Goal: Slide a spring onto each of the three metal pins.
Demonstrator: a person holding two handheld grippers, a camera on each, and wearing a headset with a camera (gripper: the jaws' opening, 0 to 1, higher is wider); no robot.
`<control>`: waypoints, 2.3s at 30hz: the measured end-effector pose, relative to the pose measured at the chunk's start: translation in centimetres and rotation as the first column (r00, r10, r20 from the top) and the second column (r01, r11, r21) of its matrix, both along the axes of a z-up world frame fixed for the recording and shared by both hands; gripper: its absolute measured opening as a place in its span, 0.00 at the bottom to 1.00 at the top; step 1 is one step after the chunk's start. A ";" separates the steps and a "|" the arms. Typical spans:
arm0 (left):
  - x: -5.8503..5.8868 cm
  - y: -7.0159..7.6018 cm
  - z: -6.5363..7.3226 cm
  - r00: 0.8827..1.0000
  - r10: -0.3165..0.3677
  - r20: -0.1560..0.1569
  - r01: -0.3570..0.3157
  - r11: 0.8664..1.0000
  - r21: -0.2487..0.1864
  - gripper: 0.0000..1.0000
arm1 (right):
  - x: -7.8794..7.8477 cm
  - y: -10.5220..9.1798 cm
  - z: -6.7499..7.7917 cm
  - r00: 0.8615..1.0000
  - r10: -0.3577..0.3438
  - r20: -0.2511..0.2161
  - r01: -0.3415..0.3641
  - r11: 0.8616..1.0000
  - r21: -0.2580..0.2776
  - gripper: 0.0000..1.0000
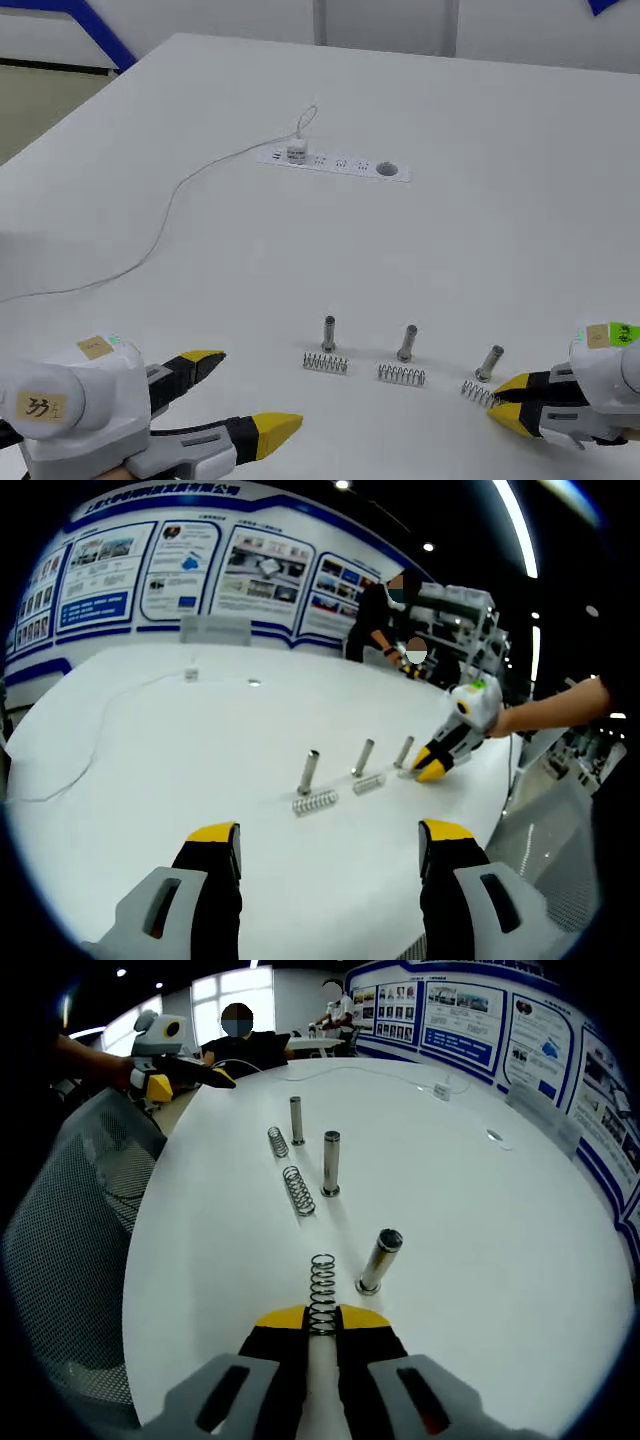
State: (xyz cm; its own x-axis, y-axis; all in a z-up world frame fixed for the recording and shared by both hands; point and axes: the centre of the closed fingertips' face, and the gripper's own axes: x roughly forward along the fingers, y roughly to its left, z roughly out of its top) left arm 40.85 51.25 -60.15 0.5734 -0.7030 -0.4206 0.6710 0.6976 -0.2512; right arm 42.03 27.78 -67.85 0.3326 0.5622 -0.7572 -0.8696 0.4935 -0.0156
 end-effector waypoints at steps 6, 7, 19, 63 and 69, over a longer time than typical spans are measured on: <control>0.0 0.8 1.9 0.998 0.047 0.047 -0.046 0.999 -0.023 0.71 | -0.3 0.2 0.0 0.999 -0.034 -0.013 0.034 0.999 0.018 0.11; 0.0 0.9 2.1 0.997 0.052 0.051 -0.051 0.998 -0.022 0.71 | -0.3 0.2 0.0 0.999 -0.035 -0.012 0.035 0.999 0.019 0.11; -1.5 -0.9 4.3 0.996 -0.024 0.090 0.027 0.999 -0.031 0.68 | -1.2 0.9 2.2 1.000 0.005 0.026 -0.006 0.998 0.065 0.11; -4.2 -13.7 4.9 0.864 -0.483 0.146 0.476 0.876 0.081 0.37 | -6.0 7.5 11.3 0.937 0.320 0.139 -0.324 0.946 0.008 0.11; -4.8 -14.7 5.4 0.841 -0.516 0.163 0.509 0.857 0.083 0.30 | -6.6 8.0 12.1 0.922 0.358 0.149 -0.363 0.932 0.011 0.11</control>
State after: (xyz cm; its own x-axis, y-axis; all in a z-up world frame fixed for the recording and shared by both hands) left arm 36.02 36.56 -54.72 0.2008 -0.9036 -0.3785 0.9654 0.2481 -0.0803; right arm 35.38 35.74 -55.79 0.2044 0.6917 -0.6926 -0.9789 0.1497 -0.1394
